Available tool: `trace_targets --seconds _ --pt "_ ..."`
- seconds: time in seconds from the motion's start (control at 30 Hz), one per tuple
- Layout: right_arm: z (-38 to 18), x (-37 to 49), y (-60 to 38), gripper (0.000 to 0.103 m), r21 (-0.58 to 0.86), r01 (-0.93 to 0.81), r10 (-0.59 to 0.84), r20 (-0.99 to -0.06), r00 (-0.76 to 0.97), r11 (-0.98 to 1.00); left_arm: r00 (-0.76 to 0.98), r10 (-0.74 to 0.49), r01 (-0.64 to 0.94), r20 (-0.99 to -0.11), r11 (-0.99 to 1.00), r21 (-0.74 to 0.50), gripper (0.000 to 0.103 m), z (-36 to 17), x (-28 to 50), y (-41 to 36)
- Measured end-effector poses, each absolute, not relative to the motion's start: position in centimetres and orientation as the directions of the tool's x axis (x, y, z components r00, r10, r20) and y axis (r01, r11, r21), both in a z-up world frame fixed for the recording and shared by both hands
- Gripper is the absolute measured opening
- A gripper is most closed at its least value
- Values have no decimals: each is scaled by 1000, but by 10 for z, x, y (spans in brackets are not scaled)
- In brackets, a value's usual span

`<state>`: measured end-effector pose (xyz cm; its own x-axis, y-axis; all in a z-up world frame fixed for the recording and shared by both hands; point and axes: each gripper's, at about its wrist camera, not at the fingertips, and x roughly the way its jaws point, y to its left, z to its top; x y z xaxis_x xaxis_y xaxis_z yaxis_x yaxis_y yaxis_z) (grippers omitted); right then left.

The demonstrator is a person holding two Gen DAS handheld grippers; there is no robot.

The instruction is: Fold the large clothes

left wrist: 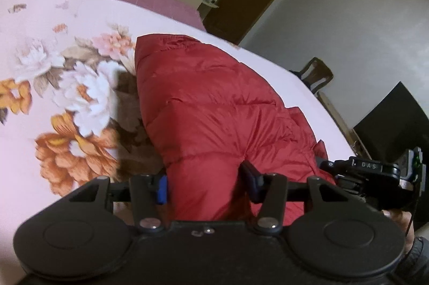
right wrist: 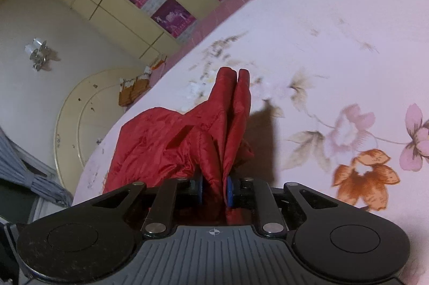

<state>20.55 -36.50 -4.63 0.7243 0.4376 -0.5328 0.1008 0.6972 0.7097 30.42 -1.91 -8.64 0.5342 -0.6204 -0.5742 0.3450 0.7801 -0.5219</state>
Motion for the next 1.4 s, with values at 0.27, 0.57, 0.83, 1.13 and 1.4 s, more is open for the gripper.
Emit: trace_targets --seconds 0.27,0.57,0.83,1.13,1.4 --pt "-18 217 -301 15 680 44 441 -522 731 732 566 -620 365 -544 780 -509 51 -61 302 34" --pt "-12 248 -213 15 674 -39 500 -508 701 738 606 -579 328 -546 807 -491 51 -49 306 110" --pt "-22 286 -123 15 698 -74 562 -503 656 712 594 -554 265 -584 819 -509 51 -57 328 196" --pt "-59 318 -48 15 701 -36 569 -547 613 712 570 -524 196 -634 835 -514 51 -96 349 250" --pt "-73 321 -46 16 670 -13 535 -582 613 743 579 -543 181 -609 813 -553 55 -105 349 258"
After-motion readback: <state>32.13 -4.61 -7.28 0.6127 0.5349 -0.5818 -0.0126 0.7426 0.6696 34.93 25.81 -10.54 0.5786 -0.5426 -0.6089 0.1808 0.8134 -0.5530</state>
